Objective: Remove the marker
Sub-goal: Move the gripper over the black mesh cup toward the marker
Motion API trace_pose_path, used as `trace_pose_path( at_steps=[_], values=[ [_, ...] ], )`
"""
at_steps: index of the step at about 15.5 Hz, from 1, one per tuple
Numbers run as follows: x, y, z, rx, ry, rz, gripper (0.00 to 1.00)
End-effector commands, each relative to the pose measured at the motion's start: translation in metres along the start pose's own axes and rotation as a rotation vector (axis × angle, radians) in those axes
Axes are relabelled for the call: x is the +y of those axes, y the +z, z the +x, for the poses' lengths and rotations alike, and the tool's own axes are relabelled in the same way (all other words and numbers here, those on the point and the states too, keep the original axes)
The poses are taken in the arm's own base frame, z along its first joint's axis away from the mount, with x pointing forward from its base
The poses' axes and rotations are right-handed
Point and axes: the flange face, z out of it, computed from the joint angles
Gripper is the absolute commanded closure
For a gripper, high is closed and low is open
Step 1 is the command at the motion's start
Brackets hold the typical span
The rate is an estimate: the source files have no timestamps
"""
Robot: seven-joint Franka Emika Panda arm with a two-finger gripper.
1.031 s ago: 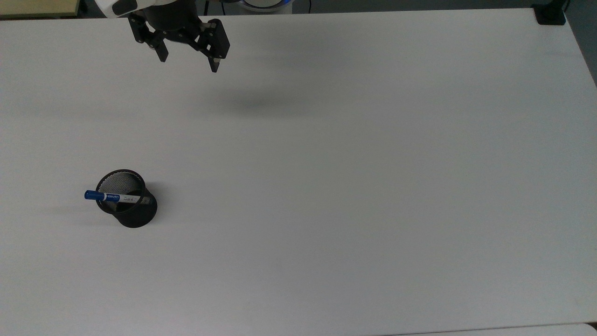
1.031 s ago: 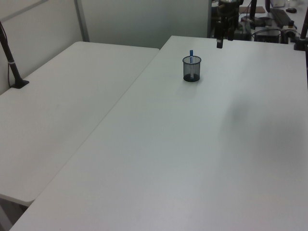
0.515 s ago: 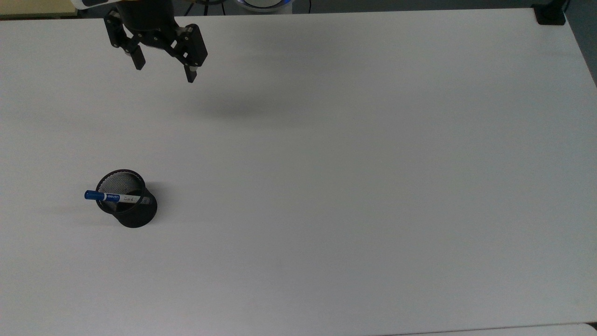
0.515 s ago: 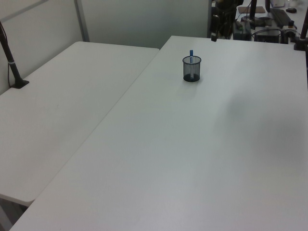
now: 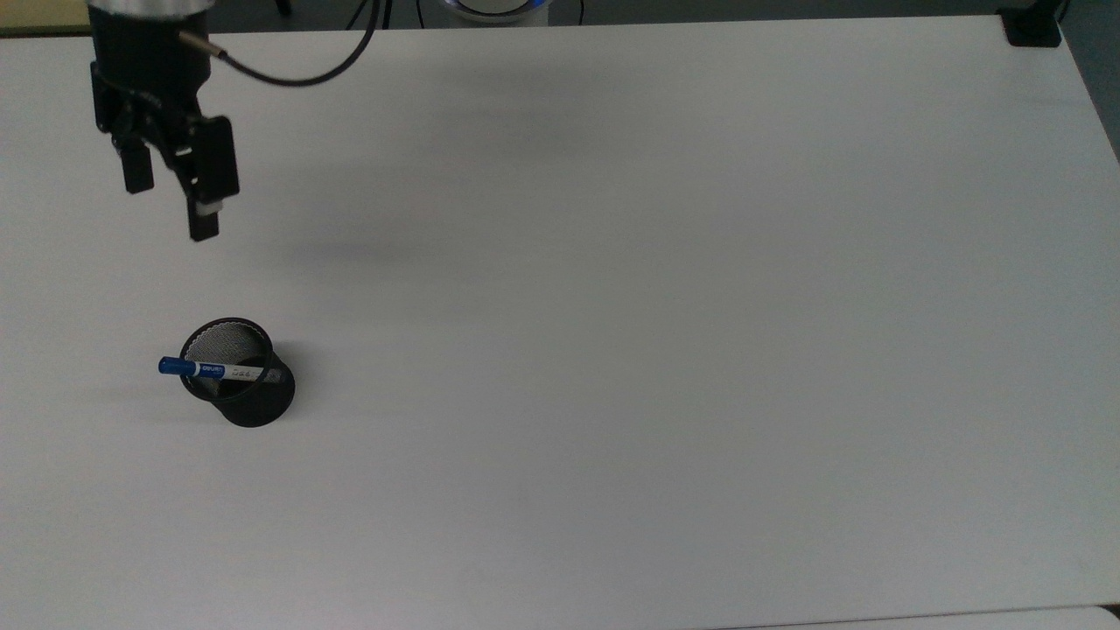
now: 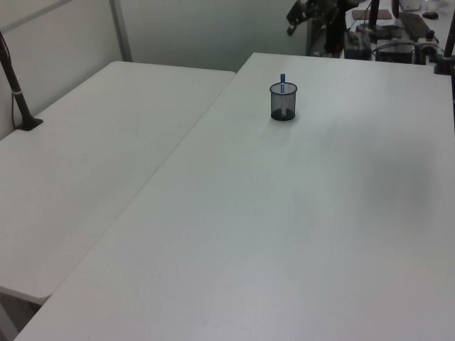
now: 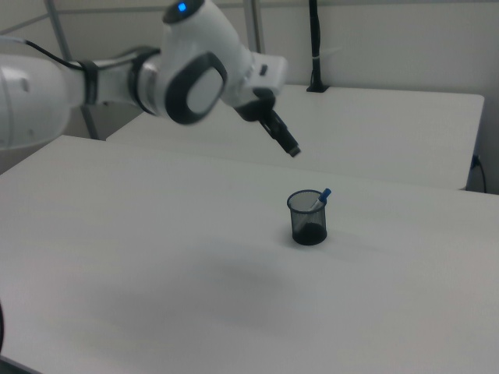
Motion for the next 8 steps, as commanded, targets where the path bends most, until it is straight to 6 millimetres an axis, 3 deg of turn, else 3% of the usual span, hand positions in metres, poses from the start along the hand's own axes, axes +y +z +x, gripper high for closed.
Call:
trace_pose_path(
  at_steps=[1, 5, 8],
  values=[
    [0.009, 0.048, 0.004, 0.113, 0.102, 0.014, 0.05],
    [0.024, 0.099, 0.0, 0.168, 0.095, 0.0, 0.17],
    [0.03, 0.11, -0.003, 0.164, 0.082, -0.018, 0.3]
  ],
)
